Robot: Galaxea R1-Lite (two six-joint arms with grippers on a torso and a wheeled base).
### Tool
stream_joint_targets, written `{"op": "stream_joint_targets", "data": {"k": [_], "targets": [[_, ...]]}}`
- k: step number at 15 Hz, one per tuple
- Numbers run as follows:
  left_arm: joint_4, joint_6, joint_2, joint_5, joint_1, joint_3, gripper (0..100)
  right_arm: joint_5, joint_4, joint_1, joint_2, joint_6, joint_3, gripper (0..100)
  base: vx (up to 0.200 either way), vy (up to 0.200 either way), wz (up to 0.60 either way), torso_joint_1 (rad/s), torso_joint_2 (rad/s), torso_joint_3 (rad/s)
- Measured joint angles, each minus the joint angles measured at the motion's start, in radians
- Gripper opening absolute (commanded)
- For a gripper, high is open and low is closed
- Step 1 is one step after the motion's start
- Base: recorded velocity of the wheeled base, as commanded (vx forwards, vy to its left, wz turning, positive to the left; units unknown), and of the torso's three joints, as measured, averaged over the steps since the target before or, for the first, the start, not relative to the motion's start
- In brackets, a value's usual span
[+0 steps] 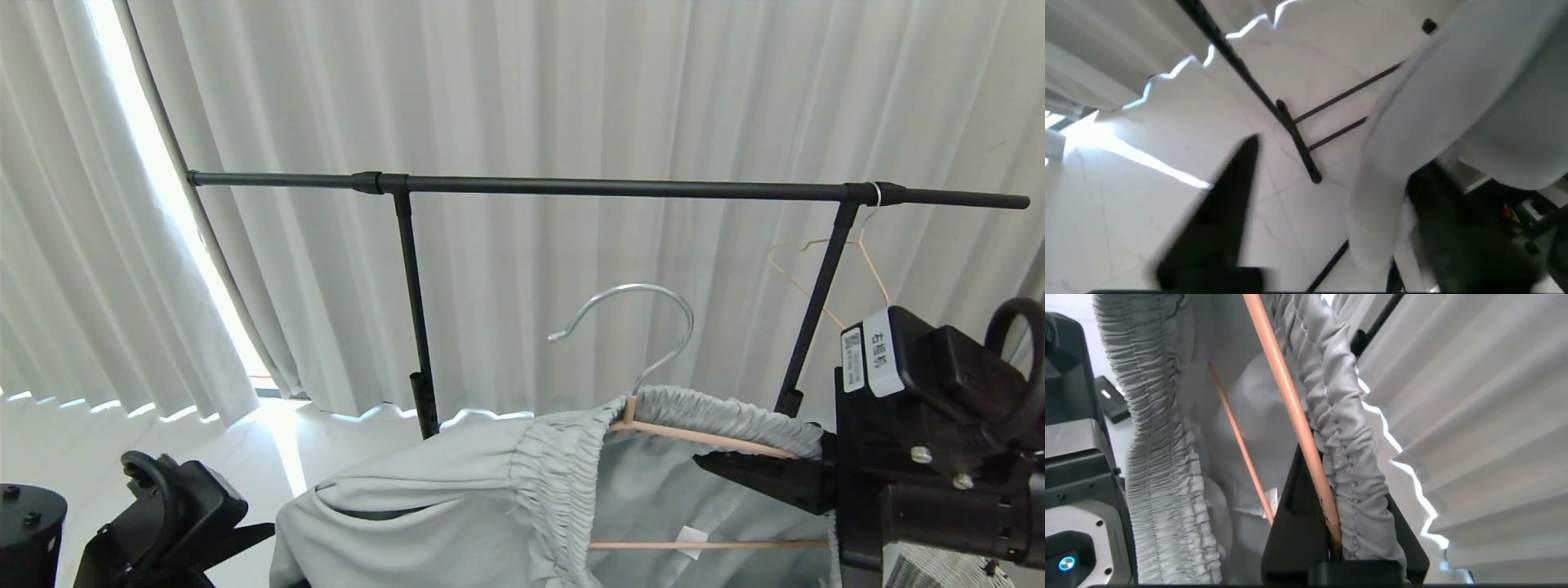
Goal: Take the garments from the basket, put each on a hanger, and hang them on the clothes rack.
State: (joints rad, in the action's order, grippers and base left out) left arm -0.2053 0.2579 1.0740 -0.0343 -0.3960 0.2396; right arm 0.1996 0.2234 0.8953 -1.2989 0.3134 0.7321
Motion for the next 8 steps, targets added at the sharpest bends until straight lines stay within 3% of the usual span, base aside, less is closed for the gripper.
{"op": "stream_joint_targets", "data": {"k": [5,8], "targets": [[-0.002,0.007,0.047,0.023,0.204,0.002,0,-0.003,0.0,-0.01,0.052,-0.037,-0.054,0,0.0,0.0,0.0,0.0,0.0,0.0],[-0.001,0.023,0.063,0.025,0.225,-0.001,0,-0.005,0.003,-0.01,0.067,-0.058,-0.056,0,0.0,0.0,0.0,0.0,0.0,0.0]]}}
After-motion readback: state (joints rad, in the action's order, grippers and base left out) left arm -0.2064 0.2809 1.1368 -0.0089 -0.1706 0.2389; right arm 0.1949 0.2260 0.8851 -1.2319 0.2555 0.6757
